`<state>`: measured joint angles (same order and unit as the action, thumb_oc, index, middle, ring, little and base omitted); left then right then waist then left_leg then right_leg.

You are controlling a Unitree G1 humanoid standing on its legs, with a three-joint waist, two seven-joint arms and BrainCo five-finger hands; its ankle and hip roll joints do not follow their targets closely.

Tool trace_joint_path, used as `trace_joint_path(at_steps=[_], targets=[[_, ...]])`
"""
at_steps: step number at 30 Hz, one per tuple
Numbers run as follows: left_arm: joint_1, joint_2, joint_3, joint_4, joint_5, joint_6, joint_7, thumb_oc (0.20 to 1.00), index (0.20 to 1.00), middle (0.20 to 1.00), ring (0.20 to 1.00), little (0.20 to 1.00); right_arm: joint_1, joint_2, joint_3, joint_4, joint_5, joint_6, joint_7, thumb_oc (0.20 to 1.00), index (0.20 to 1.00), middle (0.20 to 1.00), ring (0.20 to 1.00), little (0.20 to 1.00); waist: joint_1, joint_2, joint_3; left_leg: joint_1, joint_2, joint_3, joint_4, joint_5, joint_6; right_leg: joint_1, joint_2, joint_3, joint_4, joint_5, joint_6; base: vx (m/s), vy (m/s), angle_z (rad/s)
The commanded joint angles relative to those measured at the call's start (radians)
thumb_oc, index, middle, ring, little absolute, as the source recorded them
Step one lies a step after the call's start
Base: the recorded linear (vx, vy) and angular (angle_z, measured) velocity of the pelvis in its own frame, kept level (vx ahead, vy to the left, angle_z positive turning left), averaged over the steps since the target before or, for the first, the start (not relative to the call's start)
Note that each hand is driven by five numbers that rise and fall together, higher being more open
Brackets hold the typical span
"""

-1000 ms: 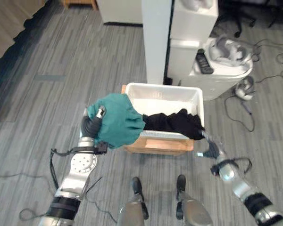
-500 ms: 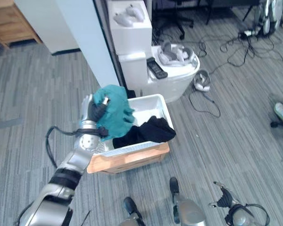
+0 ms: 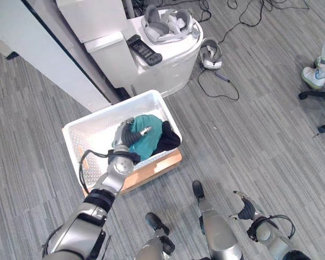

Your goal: Tidy up the quilt and then pick up the clothes from the bed and put them into the laundry hamper.

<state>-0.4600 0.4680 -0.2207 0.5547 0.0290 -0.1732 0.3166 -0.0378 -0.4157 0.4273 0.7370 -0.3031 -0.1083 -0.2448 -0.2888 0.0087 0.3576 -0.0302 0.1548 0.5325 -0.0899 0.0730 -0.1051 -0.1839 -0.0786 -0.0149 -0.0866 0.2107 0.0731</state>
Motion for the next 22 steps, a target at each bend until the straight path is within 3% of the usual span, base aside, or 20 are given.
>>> trace_joint_path(at_steps=[1,2,3,6,9,11,14,15,22], targets=[[-0.01,0.102,0.038,-0.014,-0.119,-0.109,0.022,1.0,1.0,1.0,1.0,1.0,0.024,0.002,-0.041,0.062,0.058,-0.01,-0.006,1.0,1.0,1.0,1.0,1.0,0.034,0.032,-0.073,0.055,0.057,-0.062,0.003,-0.028,-0.057,0.037,-0.066,-0.023,-0.001,-0.139,0.097,0.1,-0.017,0.23],[0.053,0.141,0.097,-0.064,-0.182,-0.148,0.014,1.0,1.0,1.0,1.0,1.0,0.045,0.012,-0.045,0.107,0.059,-0.009,0.004,1.0,1.0,1.0,1.0,1.0,0.06,0.035,-0.096,0.071,0.058,-0.08,0.003,-0.031,-0.058,0.07,-0.066,-0.041,-0.001,-0.149,0.095,0.1,-0.017,0.27],[0.056,0.142,0.099,-0.066,-0.183,-0.147,0.014,1.0,1.0,1.0,1.0,1.0,0.045,0.012,-0.044,0.108,0.059,-0.01,0.004,1.0,1.0,1.0,1.0,1.0,0.058,0.035,-0.096,0.072,0.058,-0.081,0.003,-0.031,-0.058,0.071,-0.066,-0.042,-0.001,-0.15,0.095,0.09,-0.015,0.35],[0.168,0.147,0.208,-0.116,-0.326,-0.195,-0.016,1.0,1.0,1.0,1.0,1.0,0.045,0.048,-0.046,0.203,0.051,0.001,0.008,1.0,1.0,1.0,1.0,1.0,0.112,0.032,-0.132,0.102,0.057,-0.125,0.003,-0.037,-0.057,0.137,-0.065,-0.074,-0.001,-0.167,0.09,0.08,0.011,0.46],[0.235,0.134,0.263,-0.131,-0.401,-0.199,-0.028,1.0,1.0,1.0,1.0,1.0,0.028,0.075,-0.045,0.254,0.044,0.012,0.003,1.0,1.0,1.0,1.0,1.0,0.149,0.023,-0.156,0.116,0.057,-0.156,0.003,-0.039,-0.056,0.176,-0.065,-0.101,-0.001,-0.179,0.087,0.06,0.013,0.54],[0.341,0.075,0.283,-0.119,-0.489,-0.178,-0.082,1.0,1.0,1.0,1.0,1.0,0.01,0.099,-0.05,0.297,0.046,0.03,0.0,1.0,1.0,1.0,1.0,1.0,0.178,0.015,-0.168,0.124,0.054,-0.187,0.003,-0.046,-0.051,0.207,-0.068,-0.129,-0.001,-0.191,0.085,0.04,0.041,0.42],[0.467,0.067,0.238,-0.034,-0.329,-0.103,-0.129,1.0,1.0,1.0,1.0,1.0,-0.018,0.107,-0.062,0.32,0.044,0.037,0.006,1.0,1.0,1.0,1.0,1.0,0.196,0.014,-0.175,0.13,0.051,-0.199,0.003,-0.05,-0.044,0.227,-0.075,-0.145,-0.001,-0.194,0.087,0.04,0.088,0.29],[0.507,0.027,0.197,0.147,-0.204,-0.047,-0.141,1.0,1.0,1.0,1.0,1.0,-0.039,0.108,-0.066,0.307,0.047,0.034,0.011,1.0,1.0,1.0,1.0,1.0,0.204,0.011,-0.178,0.136,0.045,-0.205,0.003,-0.057,-0.039,0.24,-0.081,-0.153,-0.001,-0.196,0.09,0.04,0.096,0.1],[0.536,-0.128,0.153,0.496,-0.212,0.002,-0.147,1.0,1.0,1.0,1.0,1.0,-0.052,0.124,-0.043,0.263,0.068,0.032,0.013,1.0,1.0,1.0,1.0,1.0,0.209,-0.002,-0.186,0.134,0.03,-0.211,0.003,-0.069,-0.025,0.247,-0.092,-0.159,-0.001,-0.198,0.091,0.02,0.073,0.09]])
